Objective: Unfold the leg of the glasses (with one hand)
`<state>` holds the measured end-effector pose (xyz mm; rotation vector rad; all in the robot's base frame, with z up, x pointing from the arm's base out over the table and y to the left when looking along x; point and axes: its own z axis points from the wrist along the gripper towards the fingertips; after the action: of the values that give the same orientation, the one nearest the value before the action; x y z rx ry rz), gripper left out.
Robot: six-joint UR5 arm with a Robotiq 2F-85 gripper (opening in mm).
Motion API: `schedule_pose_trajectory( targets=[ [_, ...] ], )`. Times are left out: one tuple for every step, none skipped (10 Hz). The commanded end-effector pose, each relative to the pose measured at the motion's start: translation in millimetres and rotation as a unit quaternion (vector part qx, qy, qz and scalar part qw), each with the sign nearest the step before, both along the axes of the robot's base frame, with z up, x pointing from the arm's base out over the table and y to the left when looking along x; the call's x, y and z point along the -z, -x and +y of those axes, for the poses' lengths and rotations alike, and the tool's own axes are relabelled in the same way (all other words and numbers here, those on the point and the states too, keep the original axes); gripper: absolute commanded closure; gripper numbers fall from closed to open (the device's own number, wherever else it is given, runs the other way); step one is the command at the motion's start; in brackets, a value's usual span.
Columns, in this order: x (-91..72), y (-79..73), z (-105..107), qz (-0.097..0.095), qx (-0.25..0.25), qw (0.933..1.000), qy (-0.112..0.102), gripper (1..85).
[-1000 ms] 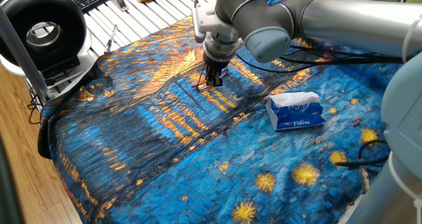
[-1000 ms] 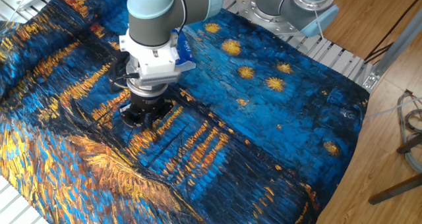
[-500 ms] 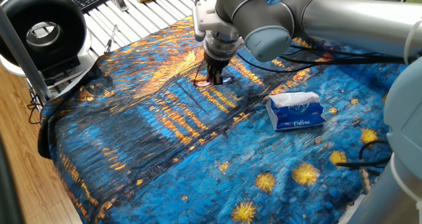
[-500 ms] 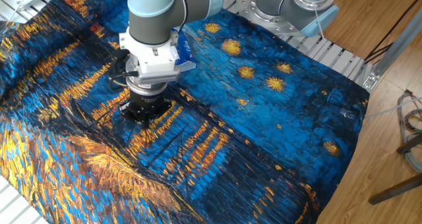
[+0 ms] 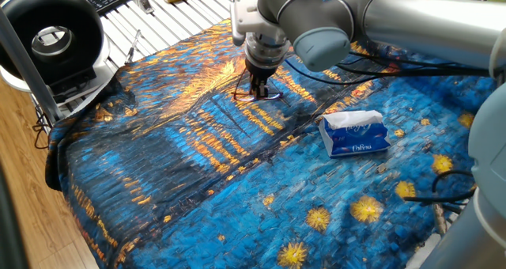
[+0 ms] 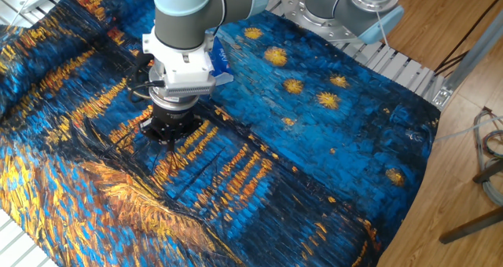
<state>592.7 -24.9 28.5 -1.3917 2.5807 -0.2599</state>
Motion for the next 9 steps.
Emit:
schedule_pose_trajectory(
  targets=[
    [2.2, 0.8, 6.8, 0.002, 0.001, 0.9998, -0.020, 57.7],
    [4.8, -1.6, 6.0, -0.001, -0.004, 0.9998, -0.018, 56.0],
    [7.9, -4.1, 6.8, -0.005, -0.007, 0.9998, -0.020, 55.3],
    [9.5, -5.6, 6.7, -0.007, -0.008, 0.9997, -0.021, 55.0],
    [9.7, -5.7, 5.5, -0.007, -0.010, 0.9998, -0.018, 55.0],
    [9.5, -6.5, 4.6, -0.009, -0.012, 0.9998, -0.016, 55.0],
    [9.7, -7.8, 3.6, -0.011, -0.017, 0.9997, -0.014, 55.0],
    [10.6, -8.1, 2.7, -0.012, -0.020, 0.9997, -0.013, 53.7],
    [10.8, -8.0, 2.4, -0.011, -0.021, 0.9996, -0.012, 53.0]
  ],
)
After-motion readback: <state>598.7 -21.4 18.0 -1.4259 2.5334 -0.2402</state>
